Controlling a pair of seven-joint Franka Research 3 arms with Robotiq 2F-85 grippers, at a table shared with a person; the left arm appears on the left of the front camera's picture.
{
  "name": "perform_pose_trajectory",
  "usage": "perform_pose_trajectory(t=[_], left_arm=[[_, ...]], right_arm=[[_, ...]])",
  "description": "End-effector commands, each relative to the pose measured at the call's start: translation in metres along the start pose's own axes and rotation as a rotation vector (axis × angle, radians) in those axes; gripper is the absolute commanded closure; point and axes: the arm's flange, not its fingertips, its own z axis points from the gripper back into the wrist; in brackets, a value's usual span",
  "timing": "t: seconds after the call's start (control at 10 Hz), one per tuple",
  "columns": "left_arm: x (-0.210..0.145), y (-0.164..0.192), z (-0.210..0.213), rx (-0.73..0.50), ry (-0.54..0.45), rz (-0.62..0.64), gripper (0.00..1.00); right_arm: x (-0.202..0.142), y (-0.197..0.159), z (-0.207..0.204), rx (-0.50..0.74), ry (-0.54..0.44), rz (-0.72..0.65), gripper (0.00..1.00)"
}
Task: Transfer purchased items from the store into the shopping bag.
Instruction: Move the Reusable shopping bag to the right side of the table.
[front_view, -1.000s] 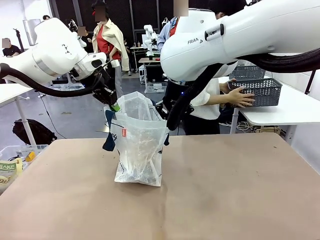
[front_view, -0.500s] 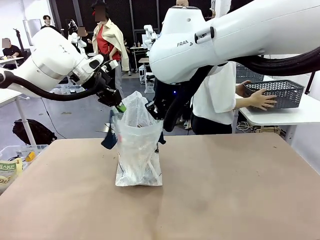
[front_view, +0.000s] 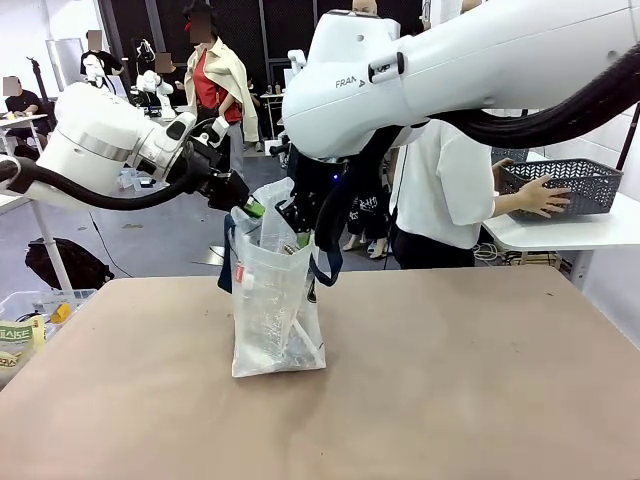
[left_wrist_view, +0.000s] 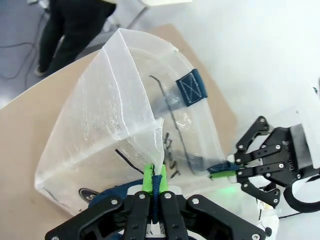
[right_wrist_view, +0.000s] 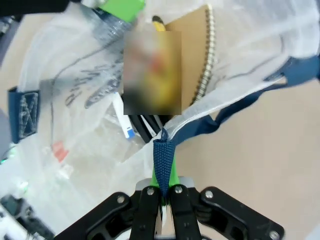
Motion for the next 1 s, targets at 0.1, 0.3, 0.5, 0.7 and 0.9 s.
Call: perform_pose_trajectory(t=[0.1, 0.3, 0.5, 0.7, 0.9], left_arm=[[0.005, 0.016, 0.001, -0.12, -0.015, -0.004, 1.0], [0.009, 0.025, 0.001, -0.132, -0.035, 0.027, 1.0], [0.008, 0.03, 0.002, -0.145, -0.046, 0.045, 1.0], [0.008, 0.035, 0.002, -0.146, -0.036, 0.055, 1.0], [0.006, 0.035, 0.004, -0.166, -0.043, 0.033, 1.0]], right_arm=[[0.021, 0.011, -0.003, 0.012, 0.019, 0.128, 1.0], [0.029, 0.021, -0.007, 0.052, 0.031, 0.239, 1.0], [0.038, 0.032, -0.016, 0.05, 0.059, 0.337, 1.0], [0.05, 0.046, -0.027, -0.006, 0.068, 0.404, 1.0], [0.057, 0.055, -0.03, -0.002, 0.073, 0.453, 1.0]])
